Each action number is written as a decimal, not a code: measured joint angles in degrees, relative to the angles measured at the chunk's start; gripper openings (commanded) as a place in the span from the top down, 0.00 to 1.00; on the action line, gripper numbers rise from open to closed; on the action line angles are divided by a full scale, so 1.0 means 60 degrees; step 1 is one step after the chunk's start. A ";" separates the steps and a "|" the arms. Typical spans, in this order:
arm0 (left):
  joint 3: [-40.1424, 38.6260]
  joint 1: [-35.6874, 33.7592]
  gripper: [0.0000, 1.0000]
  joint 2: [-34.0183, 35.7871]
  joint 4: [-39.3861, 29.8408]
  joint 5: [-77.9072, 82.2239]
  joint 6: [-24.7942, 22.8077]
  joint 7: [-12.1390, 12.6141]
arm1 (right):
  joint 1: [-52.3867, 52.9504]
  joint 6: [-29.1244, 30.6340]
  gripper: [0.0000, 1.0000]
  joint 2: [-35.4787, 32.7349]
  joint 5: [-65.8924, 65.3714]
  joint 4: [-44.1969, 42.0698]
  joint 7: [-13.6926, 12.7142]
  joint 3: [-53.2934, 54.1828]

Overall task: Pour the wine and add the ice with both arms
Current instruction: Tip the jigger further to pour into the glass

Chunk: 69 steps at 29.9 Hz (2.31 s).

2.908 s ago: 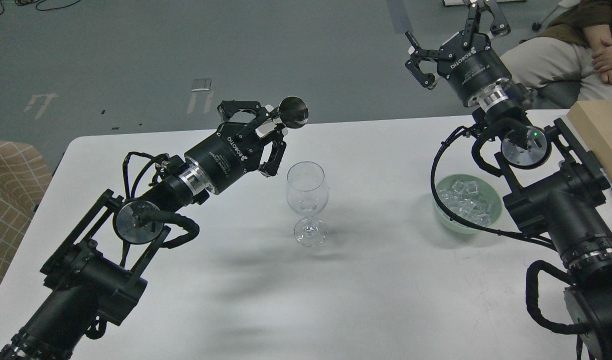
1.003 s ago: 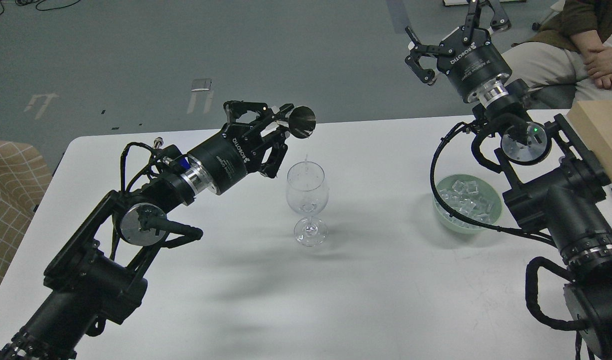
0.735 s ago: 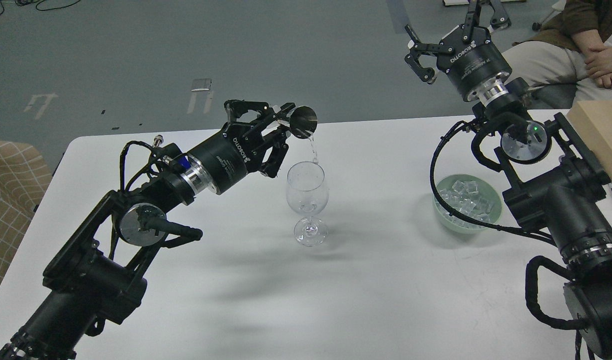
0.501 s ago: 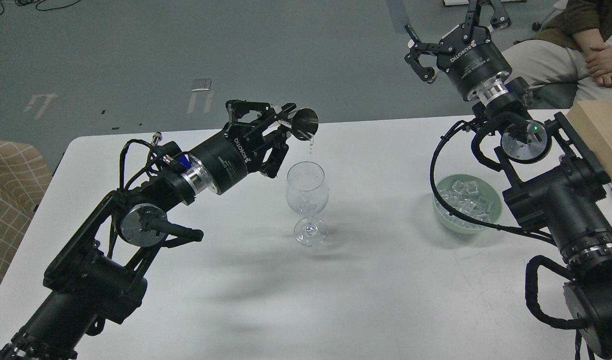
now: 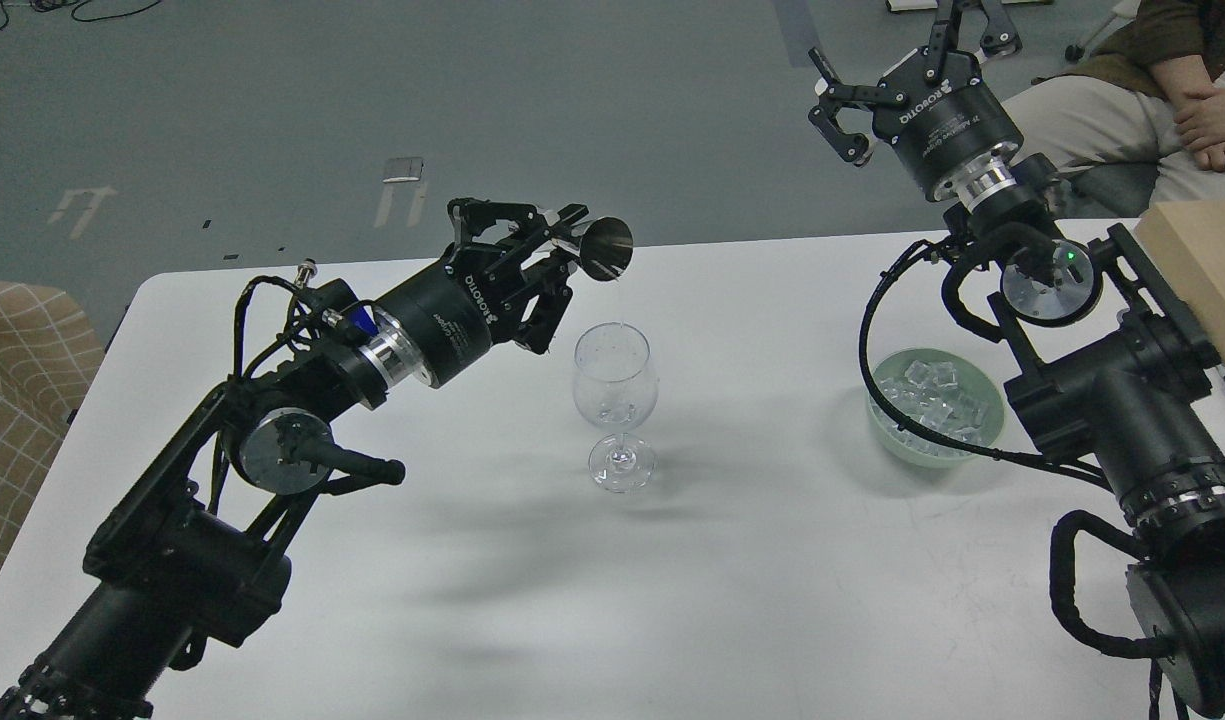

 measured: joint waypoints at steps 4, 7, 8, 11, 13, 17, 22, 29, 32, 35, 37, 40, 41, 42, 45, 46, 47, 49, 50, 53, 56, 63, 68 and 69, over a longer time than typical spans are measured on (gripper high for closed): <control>0.0000 0.0000 0.99 0.0008 0.0000 0.0015 0.0000 -0.0011 | 0.0004 0.0000 0.00 0.0015 0.0000 0.0000 0.0000 -0.0009; -0.0001 0.0000 0.99 0.0011 0.0000 0.0030 0.0000 -0.0013 | 0.0045 0.0000 0.00 0.0032 0.0000 -0.0012 0.0000 -0.0010; -0.0001 0.0000 0.99 0.0017 0.0000 0.0032 0.0000 -0.0013 | 0.0051 0.0000 0.00 0.0037 0.0000 -0.0014 0.0000 -0.0011; -0.0001 -0.0017 0.99 0.0024 0.0000 0.0077 -0.0023 -0.0013 | 0.0057 0.0000 0.00 0.0041 0.0000 -0.0017 0.0000 -0.0012; -0.0001 -0.0026 0.99 0.0022 0.0000 0.0145 -0.0045 -0.0020 | 0.0059 0.0000 0.00 0.0041 0.0000 -0.0017 0.0000 -0.0013; -0.0007 -0.0036 0.99 0.0012 -0.0041 0.0202 -0.0058 -0.0029 | 0.0059 0.0000 0.00 0.0042 0.0000 -0.0018 0.0000 -0.0013; -0.0007 -0.0056 0.99 0.0017 -0.0059 0.0289 -0.0059 -0.0096 | 0.0060 0.0000 0.00 0.0042 0.0000 -0.0018 0.0000 -0.0013; -0.0028 -0.0057 0.99 0.0026 -0.0062 0.0502 -0.0059 -0.0209 | 0.0065 0.0000 0.00 0.0043 0.0000 -0.0018 0.0000 -0.0013; -0.0030 -0.0058 0.99 0.0037 -0.0061 0.0687 -0.0062 -0.0314 | 0.0073 0.0000 0.00 0.0042 0.0000 -0.0018 0.0000 -0.0013; -0.0039 -0.0058 0.99 0.0039 -0.0062 0.0808 -0.0079 -0.0390 | 0.0074 0.0000 0.00 0.0042 0.0000 -0.0018 0.0000 -0.0013; -0.0039 -0.0058 0.99 0.0039 -0.0071 0.0837 -0.0106 -0.0419 | 0.0074 0.0000 0.00 0.0042 0.0000 -0.0018 0.0000 -0.0013; -0.0038 -0.0058 0.99 0.0039 -0.0074 0.0954 -0.0127 -0.0500 | 0.0074 0.0000 0.00 0.0042 0.0000 -0.0018 0.0000 -0.0013; -0.0036 -0.0058 0.99 0.0039 -0.0074 0.1036 -0.0130 -0.0556 | 0.0074 0.0000 0.00 0.0042 0.0000 -0.0018 0.0000 -0.0013; -0.0034 -0.0058 0.99 0.0038 -0.0074 0.1116 -0.0131 -0.0613 | 0.0074 0.0000 0.00 0.0043 0.0000 -0.0018 0.0000 -0.0013; -0.0031 -0.0058 1.00 0.0027 -0.0077 0.1285 -0.0132 -0.0740 | 0.0074 0.0000 0.00 0.0043 0.0000 -0.0018 0.0000 -0.0013; -0.0030 -0.0058 1.00 0.0025 -0.0082 0.1309 -0.0132 -0.0764 | 0.0074 0.0000 0.00 0.0042 0.0000 -0.0018 0.0000 -0.0013; -0.0030 -0.0058 1.00 0.0025 -0.0084 0.1324 -0.0132 -0.0796 | 0.0074 0.0000 0.00 0.0043 0.0000 -0.0018 0.0000 -0.0013; -0.0030 -0.0058 1.00 0.0022 -0.0084 0.1365 -0.0132 -0.0874 | 0.0074 0.0000 0.00 0.0042 0.0000 -0.0018 0.0000 -0.0013; -0.0030 -0.0058 1.00 0.0016 -0.0085 0.1447 -0.0132 -0.0922 | 0.0074 0.0000 0.00 0.0042 0.0000 -0.0018 0.0000 -0.0013; -0.0030 -0.0056 1.00 0.0013 -0.0086 0.1648 -0.0132 -0.1081 | 0.0074 0.0000 0.00 0.0042 0.0000 -0.0018 0.0000 -0.0013; -0.0030 -0.0047 1.00 0.0012 -0.0088 0.1715 -0.0130 -0.1203 | 0.0077 0.0000 0.00 0.0043 0.0000 -0.0018 0.0000 -0.0013; -0.0002 -0.0035 1.00 0.0021 -0.0088 0.1960 -0.0128 -0.1498 | 0.0089 0.0000 0.00 0.0042 0.0000 -0.0017 0.0000 -0.0013; 0.0000 -0.0016 1.00 0.0024 -0.0088 0.2156 -0.0128 -0.1679 | 0.0089 0.0000 0.00 0.0042 0.0000 -0.0015 0.0000 -0.0013; 0.0000 -0.0015 1.00 0.0024 -0.0088 0.2164 -0.0128 -0.1713 | 0.0089 0.0000 0.00 0.0042 0.0000 -0.0013 0.0000 -0.0012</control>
